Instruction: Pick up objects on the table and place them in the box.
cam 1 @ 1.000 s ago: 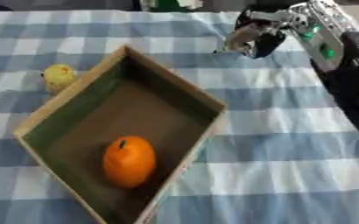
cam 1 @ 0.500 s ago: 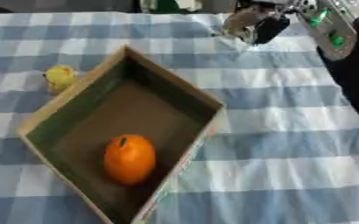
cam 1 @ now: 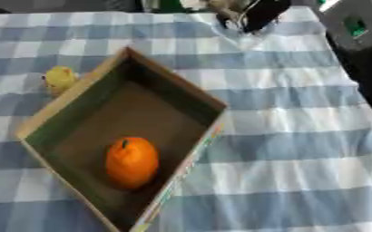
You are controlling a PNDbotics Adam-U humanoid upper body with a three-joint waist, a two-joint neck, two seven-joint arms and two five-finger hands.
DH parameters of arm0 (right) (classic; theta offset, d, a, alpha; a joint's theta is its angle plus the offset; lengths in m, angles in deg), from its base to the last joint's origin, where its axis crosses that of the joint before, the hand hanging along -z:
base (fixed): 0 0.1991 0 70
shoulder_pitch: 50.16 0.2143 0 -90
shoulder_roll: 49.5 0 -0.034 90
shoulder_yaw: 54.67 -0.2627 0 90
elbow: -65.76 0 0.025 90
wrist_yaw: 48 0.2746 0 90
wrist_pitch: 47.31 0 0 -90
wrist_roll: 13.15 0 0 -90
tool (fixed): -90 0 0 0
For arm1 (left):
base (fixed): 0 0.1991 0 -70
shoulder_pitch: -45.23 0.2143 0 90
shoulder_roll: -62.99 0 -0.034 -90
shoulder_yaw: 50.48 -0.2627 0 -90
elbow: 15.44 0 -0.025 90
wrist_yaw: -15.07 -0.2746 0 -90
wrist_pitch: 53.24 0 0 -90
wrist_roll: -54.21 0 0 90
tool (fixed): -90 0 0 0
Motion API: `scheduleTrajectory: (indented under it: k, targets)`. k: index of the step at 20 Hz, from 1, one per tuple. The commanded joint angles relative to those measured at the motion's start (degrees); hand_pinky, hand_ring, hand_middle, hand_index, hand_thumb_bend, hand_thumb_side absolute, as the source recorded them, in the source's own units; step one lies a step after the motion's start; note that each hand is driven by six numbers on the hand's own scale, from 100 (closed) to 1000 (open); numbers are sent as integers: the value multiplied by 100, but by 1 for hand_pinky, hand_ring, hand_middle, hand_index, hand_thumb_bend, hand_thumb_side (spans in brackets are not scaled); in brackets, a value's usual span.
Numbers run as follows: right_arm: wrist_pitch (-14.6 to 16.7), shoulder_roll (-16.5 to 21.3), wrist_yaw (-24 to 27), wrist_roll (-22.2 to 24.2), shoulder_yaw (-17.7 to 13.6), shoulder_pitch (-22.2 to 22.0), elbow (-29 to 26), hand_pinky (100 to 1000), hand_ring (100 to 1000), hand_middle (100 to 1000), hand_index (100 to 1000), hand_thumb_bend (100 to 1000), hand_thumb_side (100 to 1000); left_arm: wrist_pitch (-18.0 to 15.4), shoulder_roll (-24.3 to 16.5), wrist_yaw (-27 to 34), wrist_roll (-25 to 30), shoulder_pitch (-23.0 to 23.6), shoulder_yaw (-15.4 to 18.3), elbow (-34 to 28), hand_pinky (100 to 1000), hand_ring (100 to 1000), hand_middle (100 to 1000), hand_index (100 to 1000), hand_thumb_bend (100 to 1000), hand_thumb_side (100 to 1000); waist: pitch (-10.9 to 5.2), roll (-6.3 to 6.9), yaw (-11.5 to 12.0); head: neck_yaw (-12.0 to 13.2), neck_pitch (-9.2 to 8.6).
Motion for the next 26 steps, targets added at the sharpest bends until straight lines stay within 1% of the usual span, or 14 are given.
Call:
scheduleTrajectory:
  k: [1, 4, 8, 9, 12, 17, 22, 26]
  targets:
    - [-148, -126, 131, 141, 22, 73, -597, 748, 806, 540, 659, 100, 168, 16, -121, 36, -66, -56, 25, -94, 493, 809, 753, 777, 100, 781, -184, 18, 23, -41, 26]
    - [-316, -383, 149, 256, 56, 36, -844, 745, 802, 535, 658, 100, 165, 28, -112, 70, -158, -61, 30, -94, 494, 809, 755, 779, 100, 785, -205, 22, 33, -65, 34]
    - [-418, -727, 89, 358, 123, -27, -991, 737, 794, 528, 655, 100, 166, 11, -107, 118, -343, -69, 47, -94, 498, 812, 758, 782, 100, 795, -230, 32, 40, -56, 43]
    - [-421, -809, 72, 375, 141, -43, -1020, 737, 793, 528, 653, 100, 176, 5, -105, 130, -398, -70, 50, -94, 499, 813, 759, 782, 100, 797, -234, 33, 41, -50, 41]
    - [-362, -1067, -33, 432, 224, -108, -1135, 735, 790, 528, 653, 100, 168, -15, -92, 177, -567, -66, 75, -94, 501, 813, 759, 782, 100, 805, -246, 36, 48, -47, 37]
    - [-279, -1349, -126, 575, 378, -255, -1214, 728, 786, 527, 652, 100, 171, -37, -104, 193, -748, -62, 140, -94, 503, 812, 758, 782, 100, 800, -264, 31, 63, -53, 30]
    - [-252, -1549, -193, 692, 518, -437, -1124, 722, 784, 528, 655, 100, 163, -43, -104, 180, -776, -61, 163, -94, 503, 811, 757, 779, 100, 799, -264, 28, 73, -53, 23]
    - [-255, -1647, -206, 784, 640, -546, -946, 718, 788, 549, 674, 100, 135, -40, -90, 175, -755, -64, 156, -94, 502, 811, 756, 778, 100, 796, -245, 26, 78, -55, 14]
